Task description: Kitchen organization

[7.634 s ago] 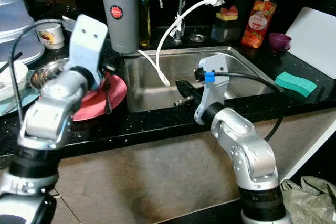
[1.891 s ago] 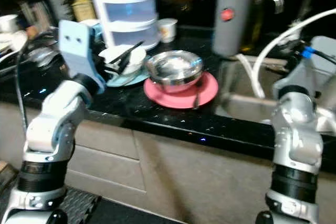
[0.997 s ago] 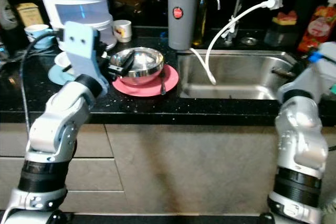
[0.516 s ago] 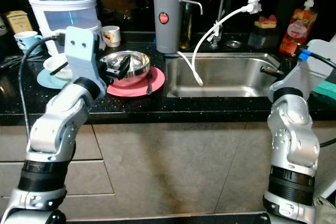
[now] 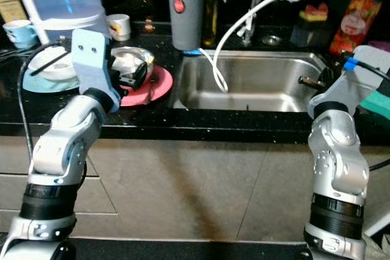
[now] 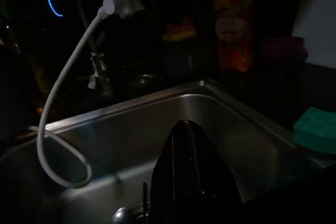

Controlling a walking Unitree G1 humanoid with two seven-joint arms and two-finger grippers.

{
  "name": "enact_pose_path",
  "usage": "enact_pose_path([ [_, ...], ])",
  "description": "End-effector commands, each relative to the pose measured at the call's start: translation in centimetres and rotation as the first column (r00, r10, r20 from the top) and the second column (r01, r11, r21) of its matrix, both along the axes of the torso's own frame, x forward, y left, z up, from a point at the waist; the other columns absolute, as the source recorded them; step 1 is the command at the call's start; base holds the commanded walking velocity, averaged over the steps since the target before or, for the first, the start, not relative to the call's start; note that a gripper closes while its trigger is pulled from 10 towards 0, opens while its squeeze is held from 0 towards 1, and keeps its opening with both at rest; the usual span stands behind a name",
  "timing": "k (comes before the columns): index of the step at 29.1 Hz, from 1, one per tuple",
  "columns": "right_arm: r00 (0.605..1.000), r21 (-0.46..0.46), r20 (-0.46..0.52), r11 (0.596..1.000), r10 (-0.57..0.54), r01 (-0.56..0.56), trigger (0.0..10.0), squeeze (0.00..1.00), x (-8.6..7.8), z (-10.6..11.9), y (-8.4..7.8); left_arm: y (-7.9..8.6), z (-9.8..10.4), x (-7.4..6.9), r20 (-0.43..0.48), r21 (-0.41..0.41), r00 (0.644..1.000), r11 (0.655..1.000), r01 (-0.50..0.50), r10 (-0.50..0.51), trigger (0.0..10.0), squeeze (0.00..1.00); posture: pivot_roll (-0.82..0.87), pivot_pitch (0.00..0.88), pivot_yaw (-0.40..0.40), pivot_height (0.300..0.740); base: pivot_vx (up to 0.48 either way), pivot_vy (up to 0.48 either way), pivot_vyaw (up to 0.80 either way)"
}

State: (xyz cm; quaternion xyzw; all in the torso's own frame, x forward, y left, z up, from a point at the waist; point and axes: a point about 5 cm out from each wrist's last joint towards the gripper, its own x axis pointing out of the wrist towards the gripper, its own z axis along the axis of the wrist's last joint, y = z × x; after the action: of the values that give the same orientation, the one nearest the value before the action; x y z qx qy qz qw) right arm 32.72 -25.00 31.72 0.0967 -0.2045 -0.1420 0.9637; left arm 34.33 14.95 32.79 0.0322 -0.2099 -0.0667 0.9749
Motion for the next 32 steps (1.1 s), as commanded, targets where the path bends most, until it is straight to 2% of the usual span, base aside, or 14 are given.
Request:
enact_pose_path([
  [1,1.000,0.001,0.003,1.000,0.007,-0.007,10.0,0.00,-0.11,-0.03,0.08,0.17,-0.28,0.09,-0.015,-0.005,1.000,1.000,-0.003,0.003,10.0,0.00,0.03,0.157,-0.049,0.740,0.000,0.000,0.00],
  [29,1.000,0.004,0.000,1.000,0.010,-0.010,10.0,0.00,-0.13,-0.12,0.15,0.24,-0.17,0.01,-0.011,-0.006,1.000,1.000,-0.005,0.005,10.0,0.00,0.03,0.162,-0.048,0.740,0.000,0.000,0.00],
  [32,1.000,0.004,-0.002,1.000,0.010,-0.010,10.0,0.00,-0.10,-0.17,0.18,0.25,-0.23,0.11,-0.016,0.004,1.000,1.000,-0.012,0.012,10.0,0.00,0.03,0.162,-0.048,0.740,0.000,-0.449,0.00],
])
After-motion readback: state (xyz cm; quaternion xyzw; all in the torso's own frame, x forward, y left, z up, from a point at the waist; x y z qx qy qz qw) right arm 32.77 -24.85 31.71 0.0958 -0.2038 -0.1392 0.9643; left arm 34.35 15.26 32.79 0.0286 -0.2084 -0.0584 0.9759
